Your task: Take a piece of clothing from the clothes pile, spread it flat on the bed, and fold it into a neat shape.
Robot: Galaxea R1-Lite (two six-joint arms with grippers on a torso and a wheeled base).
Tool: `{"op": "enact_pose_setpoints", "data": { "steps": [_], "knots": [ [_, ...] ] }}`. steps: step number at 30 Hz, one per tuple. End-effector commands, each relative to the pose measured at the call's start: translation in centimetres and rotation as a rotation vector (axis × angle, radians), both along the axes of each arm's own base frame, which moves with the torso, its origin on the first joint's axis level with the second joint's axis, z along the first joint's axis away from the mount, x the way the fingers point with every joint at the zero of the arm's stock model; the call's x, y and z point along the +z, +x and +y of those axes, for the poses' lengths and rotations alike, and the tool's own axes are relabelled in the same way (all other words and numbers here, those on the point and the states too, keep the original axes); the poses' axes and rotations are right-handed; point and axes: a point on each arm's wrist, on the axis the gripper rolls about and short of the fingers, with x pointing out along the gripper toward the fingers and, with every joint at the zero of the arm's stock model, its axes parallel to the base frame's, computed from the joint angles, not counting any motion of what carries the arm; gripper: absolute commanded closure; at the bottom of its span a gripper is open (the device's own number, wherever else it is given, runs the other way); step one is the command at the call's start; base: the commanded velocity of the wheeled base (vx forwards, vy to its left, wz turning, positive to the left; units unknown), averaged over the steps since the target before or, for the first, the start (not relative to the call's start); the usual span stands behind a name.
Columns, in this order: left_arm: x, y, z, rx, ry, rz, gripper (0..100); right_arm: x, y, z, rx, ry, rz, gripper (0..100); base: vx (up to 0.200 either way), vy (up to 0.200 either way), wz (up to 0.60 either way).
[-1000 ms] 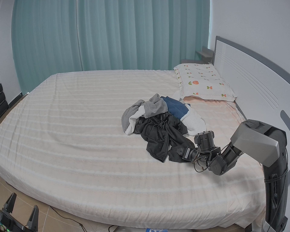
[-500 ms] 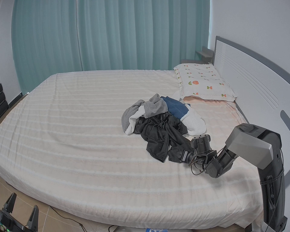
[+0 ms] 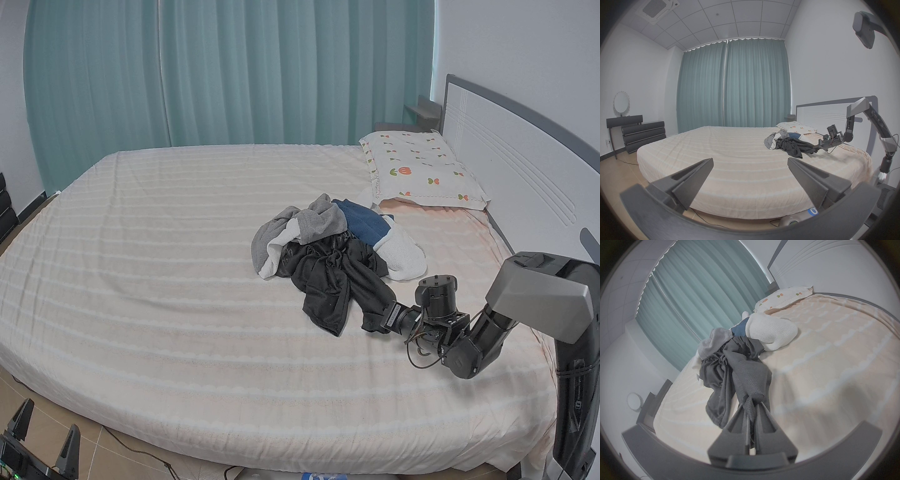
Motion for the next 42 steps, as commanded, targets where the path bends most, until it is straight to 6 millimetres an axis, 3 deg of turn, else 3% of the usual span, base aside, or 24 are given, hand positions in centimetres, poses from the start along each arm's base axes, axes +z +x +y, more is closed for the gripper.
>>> {"op": "enact_pose_setpoints", "data": {
  "steps": [1, 7, 8, 9, 14, 16, 17, 18, 21, 24, 27, 30, 31, 34, 39, 40, 41, 42],
  "knots": [
    [-0.5, 0.0, 0.0, 0.000, 0.012, -0.003, 0, 5.1, -4.5, -1.2, 0.010, 0.100, -0.054, 100, 0.000, 0.000, 0.00],
    [-0.5, 0.0, 0.0, -0.001, 0.046, -0.005, 0, 8.1, -10.1, -2.0, 0.115, 0.184, -0.077, 100, 0.000, 0.000, 0.00],
    [-0.5, 0.0, 0.0, -0.001, 0.046, -0.005, 0, 8.1, -10.1, -2.0, 0.115, 0.184, -0.077, 100, 0.000, 0.000, 0.00],
    [-0.5, 0.0, 0.0, -0.010, 0.061, -0.006, 0, 9.1, -11.7, -2.0, 0.151, 0.204, -0.108, 100, 0.000, 0.000, 0.00],
    [-0.5, 0.0, 0.0, -0.009, 0.064, -0.005, 0, 10.5, -14.0, -2.0, 0.204, 0.234, -0.159, 100, 0.000, 0.000, 0.00],
    [2.2, -0.7, 0.0, -0.003, -0.048, -0.154, 0, 11.6, -15.2, -2.0, 0.235, 0.250, -0.192, 100, 0.000, 0.000, 0.00],
    [2.2, -0.7, 0.0, -0.003, -0.048, -0.154, 0, 11.6, -15.2, -2.0, 0.235, 0.250, -0.192, 100, 0.000, 0.000, 0.00],
    [6.1, -2.1, -0.1, -0.044, -0.170, -0.317, 0, 12.6, -16.0, -1.9, 0.262, 0.270, -0.227, 100, 0.000, 0.000, 0.00],
    [7.2, -1.6, -0.1, -0.056, -0.150, -0.281, 0, 13.6, -16.4, -1.9, 0.284, 0.290, -0.262, 100, 0.000, 0.000, 0.00],
    [7.9, -0.1, -0.2, -0.065, -0.077, -0.190, 0, 15.2, -16.9, -2.1, 0.314, 0.323, -0.320, 100, 0.000, 0.000, 0.00],
    [10.5, 3.1, -0.2, -0.085, -0.054, -0.099, 0, 16.4, -17.0, -2.1, 0.342, 0.334, -0.366, 100, 0.000, 0.000, 0.00],
    [11.0, 6.0, -0.2, -0.088, -0.053, -0.021, 0, 17.3, -16.8, -1.9, 0.353, 0.318, -0.411, 100, 0.000, 0.000, 0.00],
    [11.0, 7.9, -0.3, -0.103, -0.053, 0.030, 0, 17.8, -16.6, -1.8, 0.355, 0.322, -0.434, 100, 0.000, 0.000, 0.00],
    [10.4, 11.1, -1.1, -0.167, -0.060, 0.137, 0, 18.7, -16.3, -1.6, 0.361, 0.336, -0.467, 100, 0.000, 0.000, 0.00],
    [9.1, 14.3, -2.7, -0.222, -0.064, 0.254, 0, 19.9, -16.0, -1.2, 0.368, 0.354, -0.509, 100, 0.000, 0.000, 0.00],
    [8.6, 15.5, -3.9, -0.263, -0.067, 0.293, 0, 20.7, -16.2, -1.1, 0.376, 0.367, -0.536, 100, 0.000, 0.000, 0.00],
    [8.6, 15.5, -3.9, -0.263, -0.067, 0.293, 0, 20.7, -16.2, -1.1, 0.376, 0.367, -0.536, 100, 0.000, 0.000, 0.00],
    [7.9, 16.9, -5.6, -0.294, -0.085, 0.318, 0, 21.4, -16.4, -0.9, 0.387, 0.372, -0.547, 100, 0.000, 0.000, 0.00]
  ]
}}
